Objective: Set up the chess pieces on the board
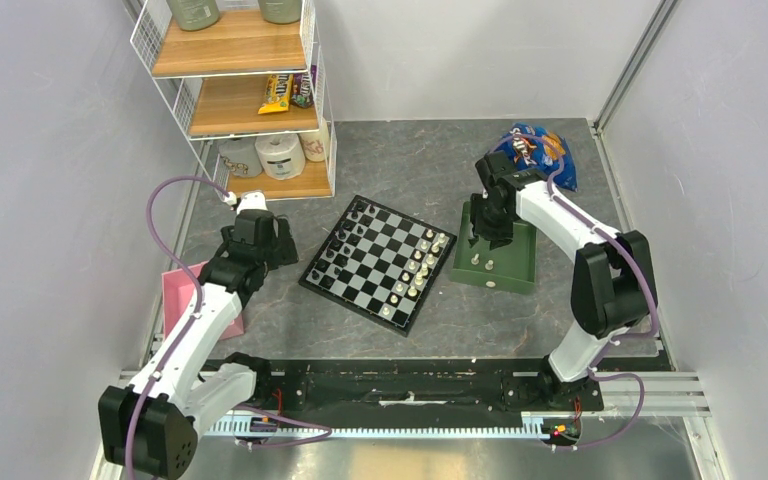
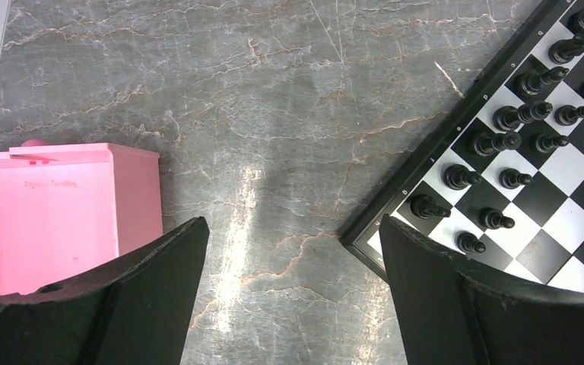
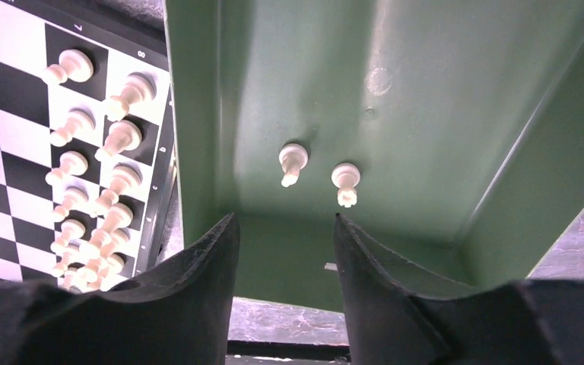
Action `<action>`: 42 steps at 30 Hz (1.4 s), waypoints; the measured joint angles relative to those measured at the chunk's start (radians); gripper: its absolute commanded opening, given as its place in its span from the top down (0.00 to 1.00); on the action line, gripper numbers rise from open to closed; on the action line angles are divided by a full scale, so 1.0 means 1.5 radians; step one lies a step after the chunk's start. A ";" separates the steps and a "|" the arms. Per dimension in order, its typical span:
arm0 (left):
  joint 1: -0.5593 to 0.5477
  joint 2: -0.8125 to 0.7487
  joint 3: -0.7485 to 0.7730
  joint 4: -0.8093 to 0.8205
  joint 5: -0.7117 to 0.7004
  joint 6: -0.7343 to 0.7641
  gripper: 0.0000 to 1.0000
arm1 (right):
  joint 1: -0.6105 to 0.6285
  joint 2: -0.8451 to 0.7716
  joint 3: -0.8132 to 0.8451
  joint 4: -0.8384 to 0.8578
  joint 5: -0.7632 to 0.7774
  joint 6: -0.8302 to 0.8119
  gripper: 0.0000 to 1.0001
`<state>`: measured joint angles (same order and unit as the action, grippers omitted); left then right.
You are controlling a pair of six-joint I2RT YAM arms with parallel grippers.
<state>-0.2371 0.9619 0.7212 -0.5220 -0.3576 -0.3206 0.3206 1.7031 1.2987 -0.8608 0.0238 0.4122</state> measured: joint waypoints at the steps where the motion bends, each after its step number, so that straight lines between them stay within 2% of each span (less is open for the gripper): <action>1: 0.000 -0.001 0.000 0.000 0.001 0.000 0.09 | 0.000 0.001 0.000 0.001 0.000 0.003 0.39; 7: 0.000 -0.001 0.000 -0.001 0.008 0.000 0.09 | 0.000 0.042 0.000 0.024 -0.001 0.022 0.40; 14: 0.000 0.005 0.000 -0.001 0.013 0.000 0.10 | 0.000 0.097 0.000 0.034 0.000 0.037 0.46; 20: 0.000 0.019 0.000 -0.001 0.013 0.000 0.10 | 0.000 0.108 0.000 0.035 -0.003 0.045 0.60; 27: 0.000 0.029 0.000 -0.002 0.013 0.000 0.10 | 0.000 0.108 0.000 0.035 -0.005 0.044 0.89; 29: 0.000 0.030 0.000 -0.003 0.013 0.000 0.10 | 0.000 0.108 0.000 0.035 -0.005 0.045 0.95; 33: 0.000 0.030 0.000 -0.003 0.014 0.000 0.10 | 0.000 0.106 0.000 0.034 -0.001 0.044 0.98; 42: 0.000 0.026 0.001 -0.003 0.018 0.000 0.10 | 0.000 0.058 0.017 0.028 0.011 0.043 0.98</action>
<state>-0.2371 1.0012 0.7227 -0.5270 -0.3309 -0.3206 0.3206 1.7901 1.3239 -0.8192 0.0399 0.4774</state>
